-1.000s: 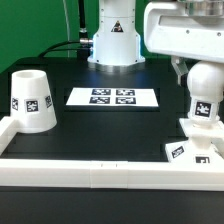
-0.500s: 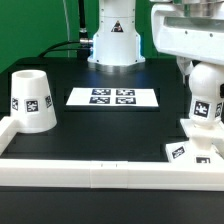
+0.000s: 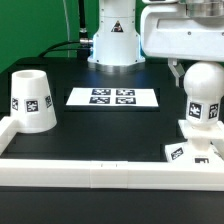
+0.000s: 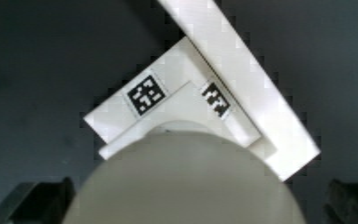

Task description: Assemble lamp

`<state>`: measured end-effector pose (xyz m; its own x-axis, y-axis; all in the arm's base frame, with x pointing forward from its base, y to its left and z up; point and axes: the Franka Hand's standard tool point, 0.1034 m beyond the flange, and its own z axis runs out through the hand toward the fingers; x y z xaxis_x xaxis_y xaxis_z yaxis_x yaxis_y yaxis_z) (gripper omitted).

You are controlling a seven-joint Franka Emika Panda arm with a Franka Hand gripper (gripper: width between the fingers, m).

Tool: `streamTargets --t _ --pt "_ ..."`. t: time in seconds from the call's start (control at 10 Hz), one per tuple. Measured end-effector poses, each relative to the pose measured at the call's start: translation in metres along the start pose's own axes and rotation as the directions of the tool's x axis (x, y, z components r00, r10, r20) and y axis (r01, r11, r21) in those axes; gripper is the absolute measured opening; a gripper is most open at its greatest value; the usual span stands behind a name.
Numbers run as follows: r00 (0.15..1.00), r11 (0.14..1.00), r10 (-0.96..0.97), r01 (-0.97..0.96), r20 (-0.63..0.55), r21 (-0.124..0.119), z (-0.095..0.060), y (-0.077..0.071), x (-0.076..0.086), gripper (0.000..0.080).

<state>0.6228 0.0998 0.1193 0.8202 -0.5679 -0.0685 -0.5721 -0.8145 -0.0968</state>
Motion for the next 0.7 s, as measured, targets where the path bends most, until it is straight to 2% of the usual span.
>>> streamTargets --t 0.3,0.4,0.7 --pt "0.978 0.978 -0.208 0.208 0.001 0.001 0.0006 0.0003 -0.0001 0.0698" --pt "0.949 0.949 -0.315 0.315 -0.002 -0.006 0.0006 0.0008 0.0003 0.0698" --pt "0.774 0.773 -0.633 0.633 -0.002 -0.037 -0.0013 0.0024 0.0038 0.0698"
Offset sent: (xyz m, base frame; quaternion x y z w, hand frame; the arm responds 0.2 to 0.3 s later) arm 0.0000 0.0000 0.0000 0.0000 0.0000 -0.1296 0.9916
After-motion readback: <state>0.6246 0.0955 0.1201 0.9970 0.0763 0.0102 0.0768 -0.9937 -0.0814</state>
